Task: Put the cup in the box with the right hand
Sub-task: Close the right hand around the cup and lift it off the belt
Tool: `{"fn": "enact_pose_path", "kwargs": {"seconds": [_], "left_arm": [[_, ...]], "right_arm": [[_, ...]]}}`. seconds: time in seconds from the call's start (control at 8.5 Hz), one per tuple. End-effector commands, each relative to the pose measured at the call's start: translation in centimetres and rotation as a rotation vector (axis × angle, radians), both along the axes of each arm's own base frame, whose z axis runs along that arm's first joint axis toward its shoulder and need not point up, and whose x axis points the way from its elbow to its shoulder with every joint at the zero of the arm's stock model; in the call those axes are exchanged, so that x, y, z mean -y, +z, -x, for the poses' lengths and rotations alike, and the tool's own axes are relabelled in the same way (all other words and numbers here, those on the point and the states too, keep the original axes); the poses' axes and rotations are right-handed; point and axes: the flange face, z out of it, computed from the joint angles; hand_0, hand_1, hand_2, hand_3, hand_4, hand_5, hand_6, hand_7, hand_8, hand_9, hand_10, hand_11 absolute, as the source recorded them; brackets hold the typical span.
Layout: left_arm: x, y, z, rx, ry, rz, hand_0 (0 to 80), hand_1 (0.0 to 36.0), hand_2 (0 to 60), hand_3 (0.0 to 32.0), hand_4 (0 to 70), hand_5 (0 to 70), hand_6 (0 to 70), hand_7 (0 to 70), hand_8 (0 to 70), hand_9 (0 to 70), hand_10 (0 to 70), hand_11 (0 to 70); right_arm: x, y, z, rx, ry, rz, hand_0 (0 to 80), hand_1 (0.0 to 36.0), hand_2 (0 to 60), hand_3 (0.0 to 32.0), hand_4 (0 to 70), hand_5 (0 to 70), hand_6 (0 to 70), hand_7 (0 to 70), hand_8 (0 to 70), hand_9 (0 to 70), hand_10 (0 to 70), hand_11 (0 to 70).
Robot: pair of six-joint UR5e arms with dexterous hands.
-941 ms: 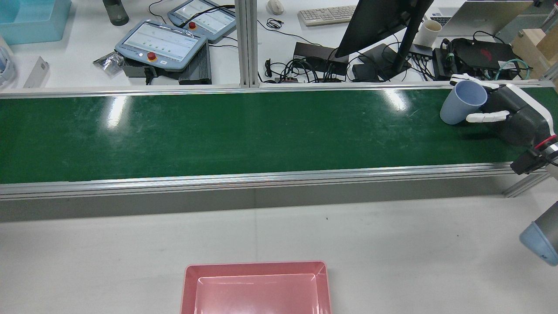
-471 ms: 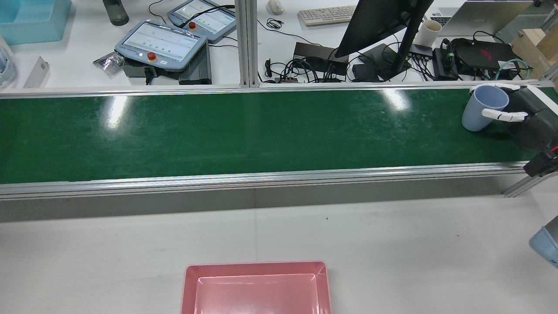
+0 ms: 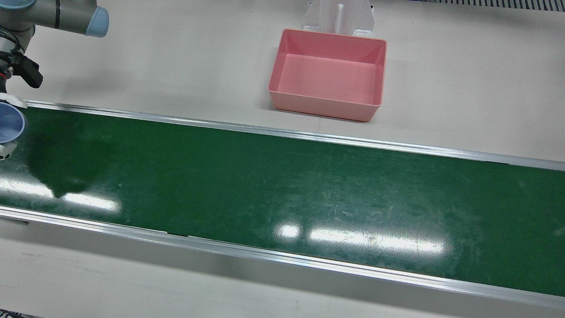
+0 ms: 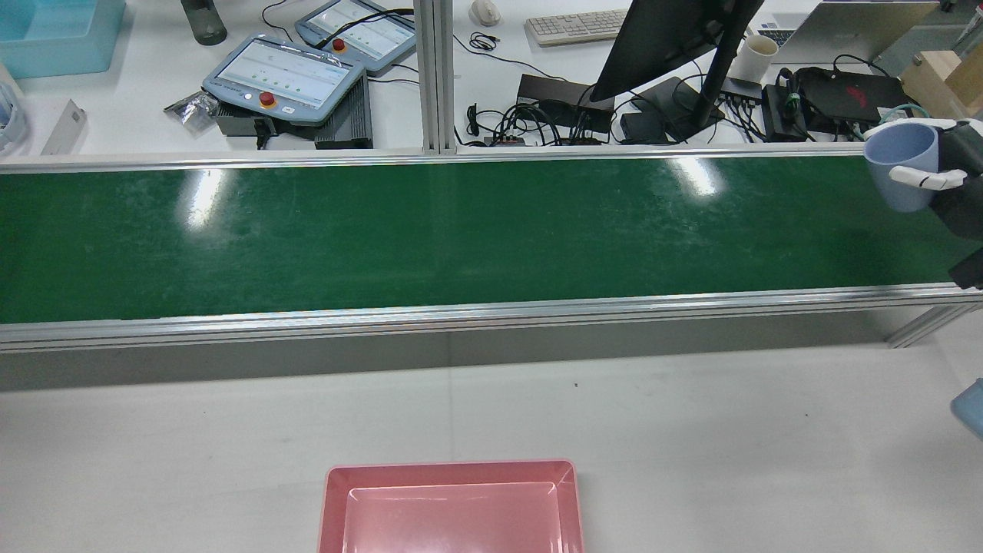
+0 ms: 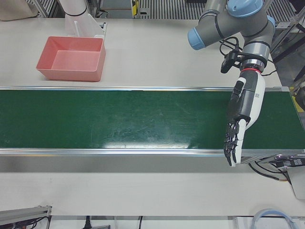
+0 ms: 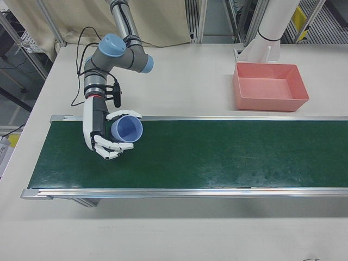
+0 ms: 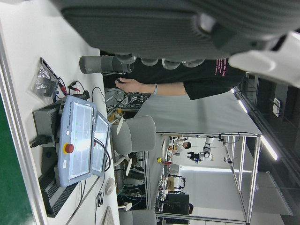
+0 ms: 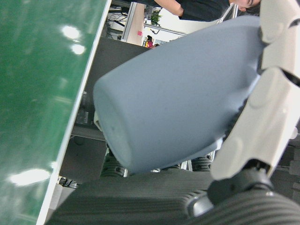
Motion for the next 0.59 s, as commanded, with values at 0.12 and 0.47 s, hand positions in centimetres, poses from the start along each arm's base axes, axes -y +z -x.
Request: {"fn": "enact_pose_path", "kwargs": {"seconds": [0.12, 0.47], "left_arm": [[0.0, 0.0, 0.0, 0.0, 0.0, 0.0, 0.0, 0.0, 0.0, 0.0, 0.0, 0.0, 0.0, 0.0, 0.0, 0.0, 0.0, 0.0], [0.0, 0.0, 0.0, 0.0, 0.0, 0.0, 0.0, 0.0, 0.0, 0.0, 0.0, 0.0, 0.0, 0.0, 0.0, 0.0, 0.0, 0.0]], "right_arm": [[-1.2, -16.5, 0.6, 0.061, -0.022, -0.199, 60.2, 36.0, 60.0, 0.0, 38.7, 22.8, 46.0, 70.0, 70.0, 70.0, 43.2, 63.1], [-6.9, -29.9, 11.3, 0.035, -0.216, -0.389, 65.0, 36.0, 60.0, 0.0, 42.0, 23.5, 46.7, 70.0, 70.0, 70.0, 43.8, 64.0]]}}
